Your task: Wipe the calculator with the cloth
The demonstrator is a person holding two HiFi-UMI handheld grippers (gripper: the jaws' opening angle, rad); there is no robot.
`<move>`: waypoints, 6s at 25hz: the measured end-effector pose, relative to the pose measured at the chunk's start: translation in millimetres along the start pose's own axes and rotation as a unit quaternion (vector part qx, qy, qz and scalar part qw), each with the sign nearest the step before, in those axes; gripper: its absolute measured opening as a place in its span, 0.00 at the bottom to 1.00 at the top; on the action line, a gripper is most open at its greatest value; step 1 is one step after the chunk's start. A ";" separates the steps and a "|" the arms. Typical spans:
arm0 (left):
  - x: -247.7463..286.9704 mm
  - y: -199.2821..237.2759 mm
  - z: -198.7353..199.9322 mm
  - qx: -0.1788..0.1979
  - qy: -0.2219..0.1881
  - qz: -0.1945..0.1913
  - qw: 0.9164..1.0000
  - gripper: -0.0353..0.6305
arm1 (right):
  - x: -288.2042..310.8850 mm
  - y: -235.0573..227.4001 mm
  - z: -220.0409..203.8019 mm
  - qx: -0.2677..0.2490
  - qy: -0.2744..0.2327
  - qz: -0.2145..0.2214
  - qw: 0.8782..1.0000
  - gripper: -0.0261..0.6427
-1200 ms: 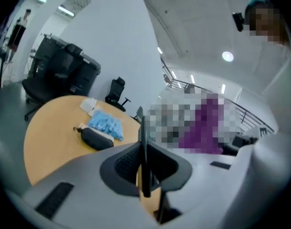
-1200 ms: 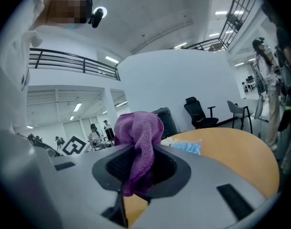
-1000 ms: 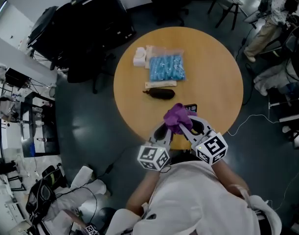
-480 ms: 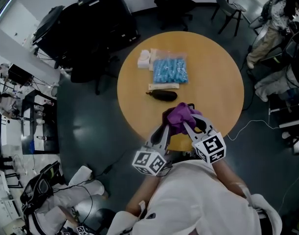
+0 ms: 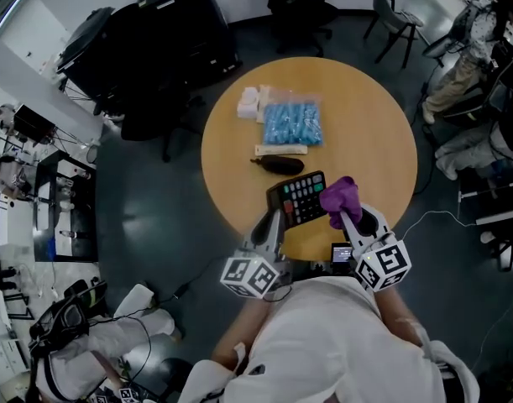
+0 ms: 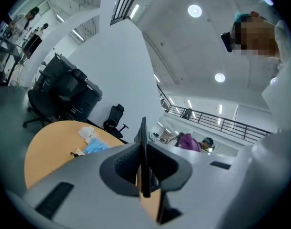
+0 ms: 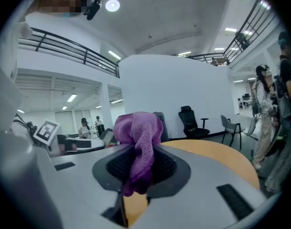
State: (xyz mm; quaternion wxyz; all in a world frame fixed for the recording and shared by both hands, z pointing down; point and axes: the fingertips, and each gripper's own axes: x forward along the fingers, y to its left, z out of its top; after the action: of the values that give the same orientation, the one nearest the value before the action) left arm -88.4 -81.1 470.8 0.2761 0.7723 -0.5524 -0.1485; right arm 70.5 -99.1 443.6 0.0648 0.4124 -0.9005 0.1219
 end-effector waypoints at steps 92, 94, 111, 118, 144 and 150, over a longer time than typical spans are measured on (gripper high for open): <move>-87.1 -147.9 -81.3 0.873 -0.076 -0.351 0.331 0.12 | -29.0 121.7 1.0 -0.330 0.278 0.403 0.807 0.17; -90.4 -148.5 -80.3 0.878 -0.077 -0.350 0.318 0.12 | -28.7 122.1 1.8 -0.303 0.289 0.412 0.809 0.17; -115.5 -180.5 -83.9 0.877 -0.116 -0.356 0.301 0.13 | -14.5 97.0 -30.9 -0.179 0.351 0.428 0.813 0.17; -121.6 -185.1 -85.6 0.869 -0.103 -0.354 0.331 0.13 | -6.7 80.4 -53.4 -0.149 0.371 0.421 0.814 0.17; -115.3 -165.1 -78.7 0.786 -0.008 -0.291 0.545 0.12 | -12.8 45.3 -108.8 -0.011 0.365 0.410 0.836 0.17; -77.8 -121.0 -57.1 0.674 0.061 -0.211 0.705 0.12 | 16.9 -7.4 -163.3 0.092 0.356 0.326 0.871 0.17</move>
State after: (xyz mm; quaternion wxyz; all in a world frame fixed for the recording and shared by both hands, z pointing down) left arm 8.6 35.4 439.4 -0.3235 0.8563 -0.3098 0.2570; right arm 67.8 -71.5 605.5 0.2996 0.0278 -0.8844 0.3567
